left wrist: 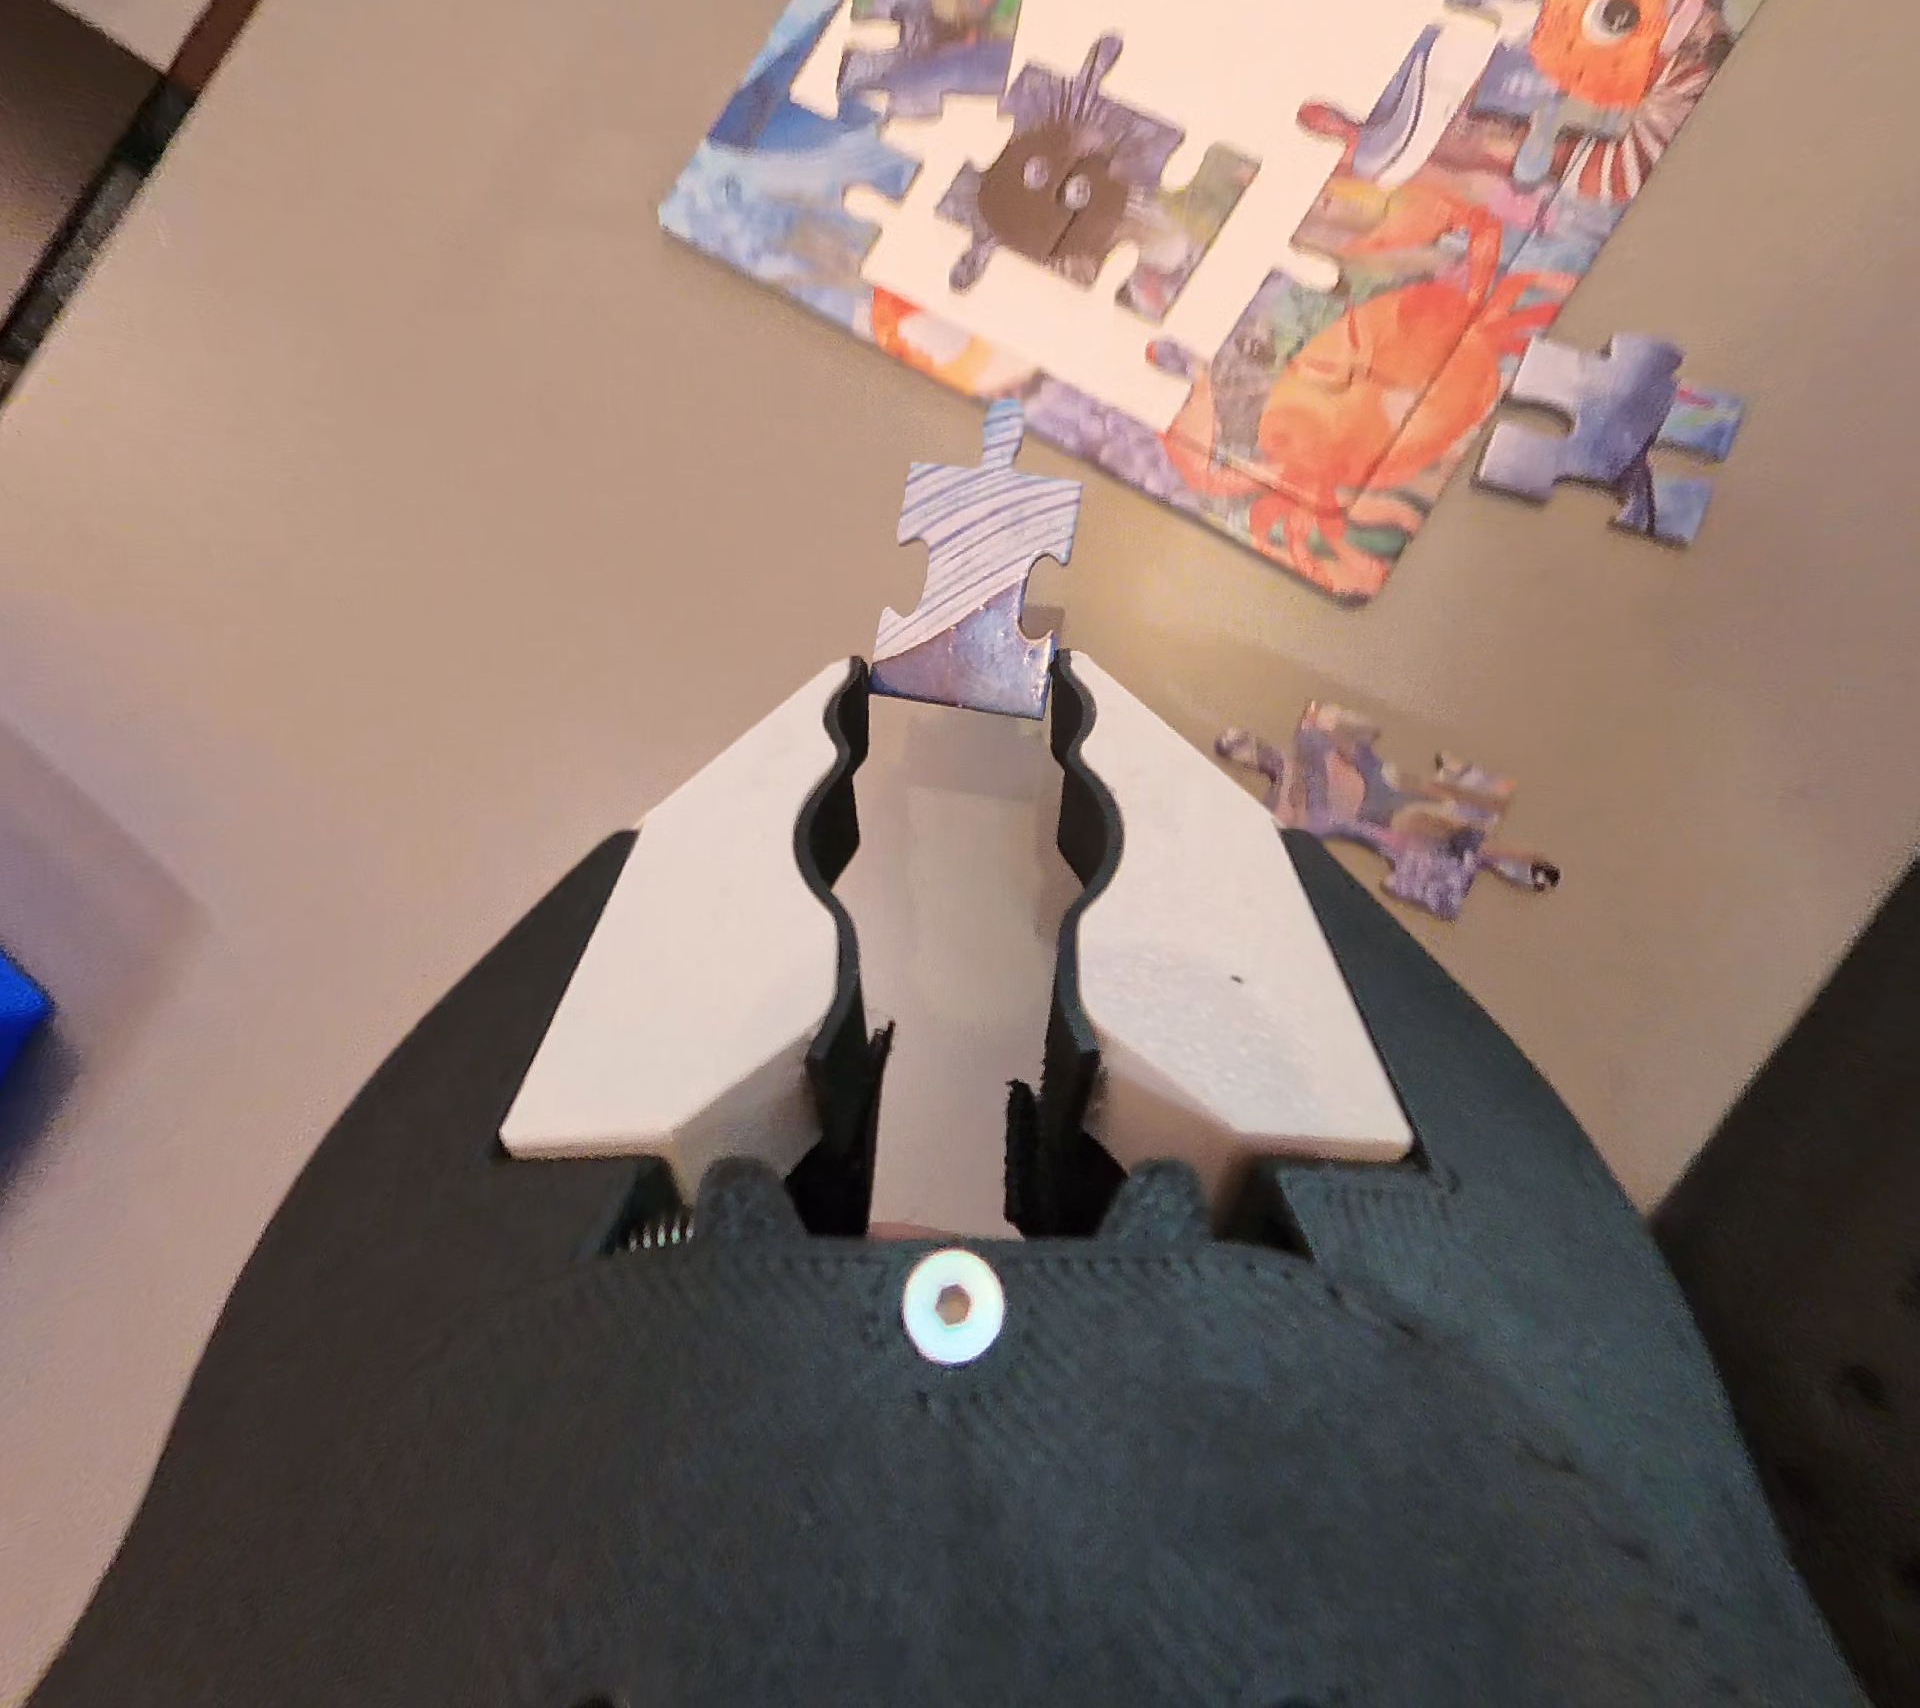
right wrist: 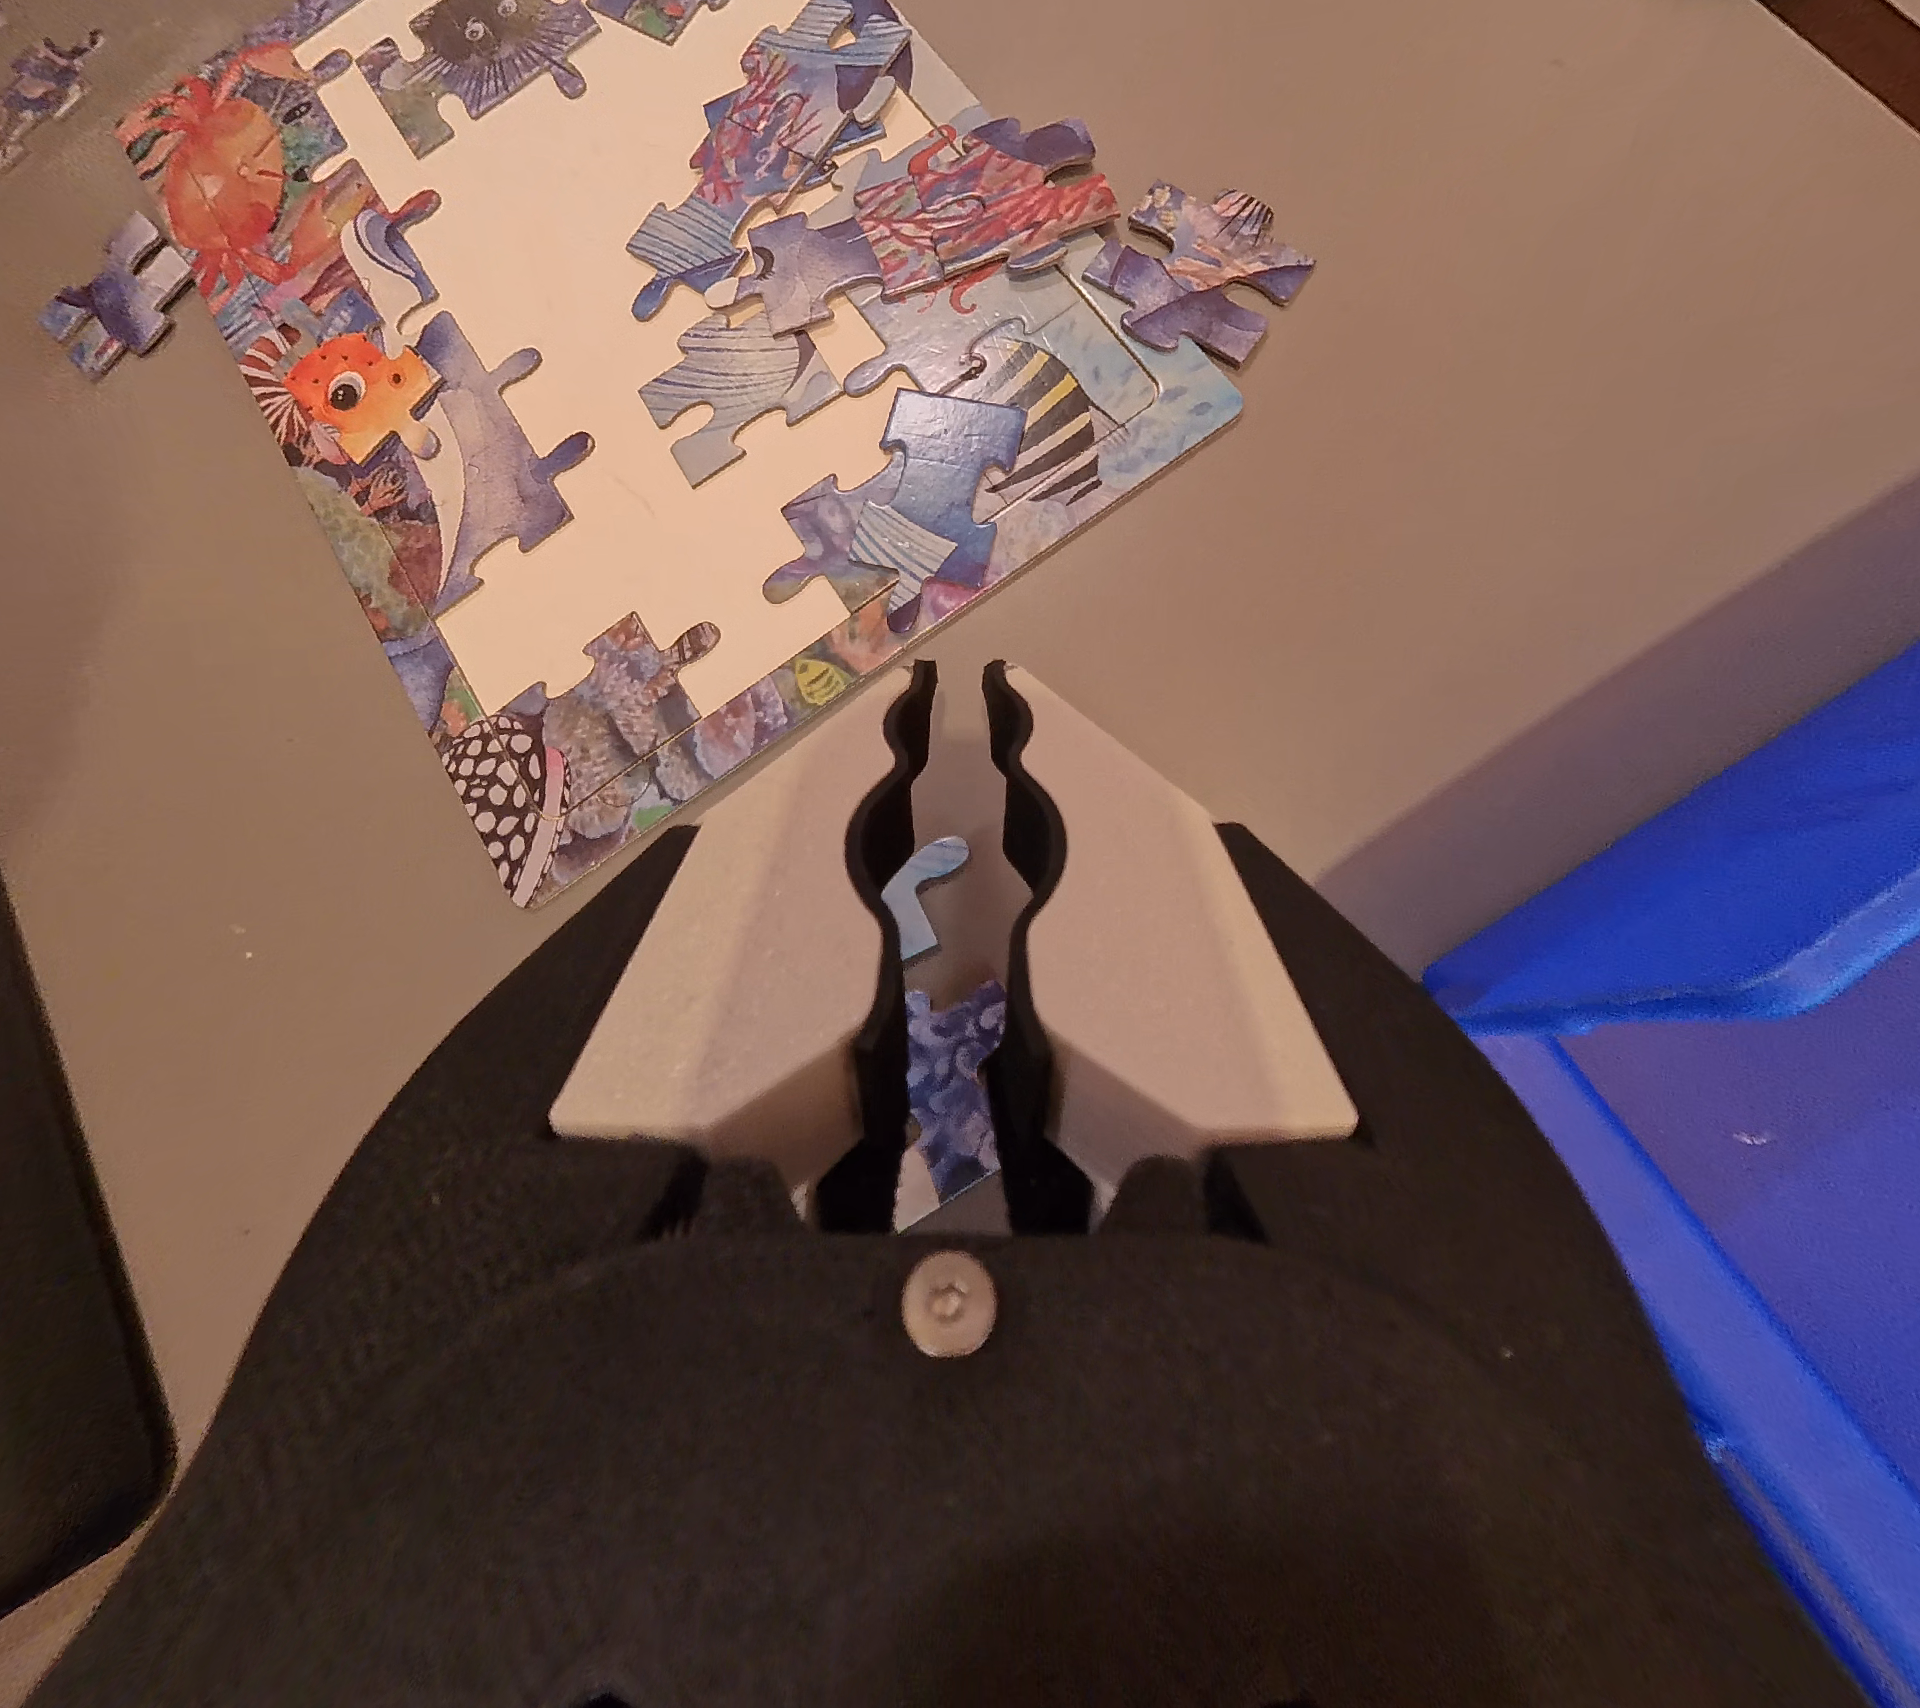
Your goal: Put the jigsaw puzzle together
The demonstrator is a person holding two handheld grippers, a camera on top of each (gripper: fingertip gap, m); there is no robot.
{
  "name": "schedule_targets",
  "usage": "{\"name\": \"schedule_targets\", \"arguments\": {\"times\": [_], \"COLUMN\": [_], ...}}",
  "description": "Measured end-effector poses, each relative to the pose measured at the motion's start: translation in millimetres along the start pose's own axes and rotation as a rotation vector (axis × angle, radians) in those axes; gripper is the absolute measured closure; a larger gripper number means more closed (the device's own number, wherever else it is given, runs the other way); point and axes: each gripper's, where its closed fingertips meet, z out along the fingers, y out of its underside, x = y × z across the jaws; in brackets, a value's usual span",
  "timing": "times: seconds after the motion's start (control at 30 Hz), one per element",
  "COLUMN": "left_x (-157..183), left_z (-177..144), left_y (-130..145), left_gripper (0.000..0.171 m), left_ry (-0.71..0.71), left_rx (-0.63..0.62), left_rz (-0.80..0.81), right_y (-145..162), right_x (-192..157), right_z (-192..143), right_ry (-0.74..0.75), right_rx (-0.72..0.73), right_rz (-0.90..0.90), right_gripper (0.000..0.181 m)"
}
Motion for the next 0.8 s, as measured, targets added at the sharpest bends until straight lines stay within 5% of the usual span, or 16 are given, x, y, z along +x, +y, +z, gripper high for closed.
{"name": "schedule_targets", "arguments": {"times": [0.27,0.33,0.47,0.63,0.8], "left_x": [6.1,6.0,10.5,41.6,46.7], "left_z": [-9.1,-9.6,-14.8,-9.9,-20.1], "left_y": [44.1,48.1,32.1,9.9,23.0], "left_gripper": [0.135,0.104,0.083,0.094,0.108], "left_ry": [-0.012,-0.028,-0.049,-0.002,0.024], "left_rx": [-0.081,-0.098,-0.049,-0.033,-0.055], "left_rz": [-0.084,-0.085,-0.064,0.055,0.047], "right_y": [1.9,1.8,1.2,0.6,-0.2], "right_x": [-4.6,-5.4,-5.1,-5.2,-6.2], "right_z": [6.6,7.2,6.1,5.0,4.7], "right_ry": [-0.009,-0.011,-0.010,-0.010,-0.014], "right_rx": [-0.019,-0.020,-0.015,-0.010,-0.007], "right_rz": [-0.011,-0.013,-0.012,-0.011,-0.012], "right_gripper": [0.173,0.173,0.173,0.173,0.173]}}
